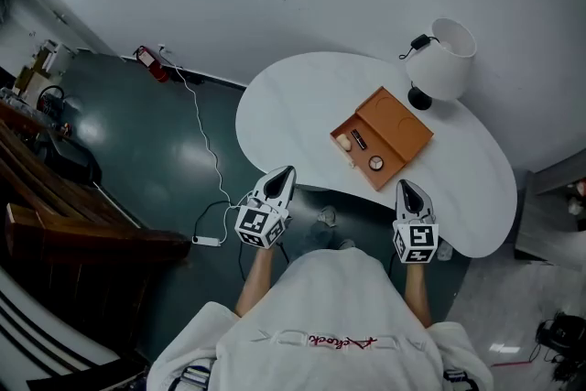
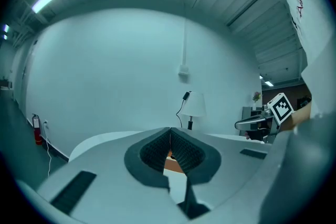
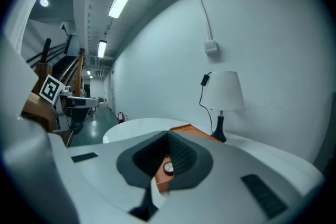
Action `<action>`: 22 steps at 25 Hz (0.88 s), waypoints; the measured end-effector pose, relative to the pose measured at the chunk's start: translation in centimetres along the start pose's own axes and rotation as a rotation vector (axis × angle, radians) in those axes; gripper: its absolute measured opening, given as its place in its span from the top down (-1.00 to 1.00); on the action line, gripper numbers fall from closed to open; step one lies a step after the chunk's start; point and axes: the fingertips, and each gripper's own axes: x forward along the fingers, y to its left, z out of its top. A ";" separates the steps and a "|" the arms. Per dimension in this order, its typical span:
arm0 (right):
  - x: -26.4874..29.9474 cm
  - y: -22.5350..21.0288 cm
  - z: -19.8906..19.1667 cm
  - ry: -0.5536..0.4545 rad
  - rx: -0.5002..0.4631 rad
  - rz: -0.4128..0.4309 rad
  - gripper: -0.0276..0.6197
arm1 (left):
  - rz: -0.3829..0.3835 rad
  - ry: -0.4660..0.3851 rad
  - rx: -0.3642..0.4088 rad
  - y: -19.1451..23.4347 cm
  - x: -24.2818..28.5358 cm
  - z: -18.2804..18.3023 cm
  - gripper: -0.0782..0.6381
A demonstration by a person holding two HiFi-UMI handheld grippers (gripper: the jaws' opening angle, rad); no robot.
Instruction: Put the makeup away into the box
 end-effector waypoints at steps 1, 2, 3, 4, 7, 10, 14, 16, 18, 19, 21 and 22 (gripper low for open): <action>-0.1 0.2 0.1 -0.002 -0.003 0.003 0.85 | 0.008 -0.001 -0.003 0.0 -0.5 -0.1 0.75; -0.1 0.4 0.2 -0.005 -0.008 0.005 0.85 | 0.015 -0.004 -0.005 0.0 -0.9 -0.2 0.75; -0.1 0.6 0.3 -0.008 -0.013 0.005 0.85 | 0.020 -0.008 -0.008 0.0 -1.1 -0.2 0.75; -0.1 0.6 0.4 -0.010 -0.016 0.003 0.85 | 0.024 -0.012 -0.012 0.0 -1.3 -0.2 0.75; -0.2 0.5 0.3 -0.002 -0.010 -0.012 0.85 | 0.027 -0.013 -0.026 -0.3 -1.5 -0.4 0.75; -0.5 0.3 0.2 0.003 0.000 -0.019 0.85 | 0.027 -0.014 -0.037 -0.7 -1.5 -0.6 0.75; -0.7 0.6 -0.1 0.003 -0.007 -0.013 0.85 | 0.032 -0.013 -0.037 -0.9 -1.7 -0.9 0.75; -0.9 0.7 -0.2 0.005 -0.007 -0.006 0.85 | 0.032 -0.011 -0.038 -1.1 -1.8 -1.1 0.75; -0.9 0.9 -0.4 0.007 -0.004 0.009 0.85 | 0.032 -0.012 -0.035 -1.3 -1.7 -1.3 0.75; -0.9 1.0 -0.4 0.007 -0.003 0.014 0.85 | 0.031 -0.011 -0.033 -1.3 -1.6 -1.3 0.75; -0.9 1.1 -0.4 0.004 -0.002 0.016 0.85 | 0.027 -0.009 -0.035 -1.5 -1.4 -1.5 0.75; -0.9 1.1 -0.3 0.002 -0.002 0.017 0.85 | 0.024 -0.009 -0.036 -1.5 -1.2 -1.5 0.75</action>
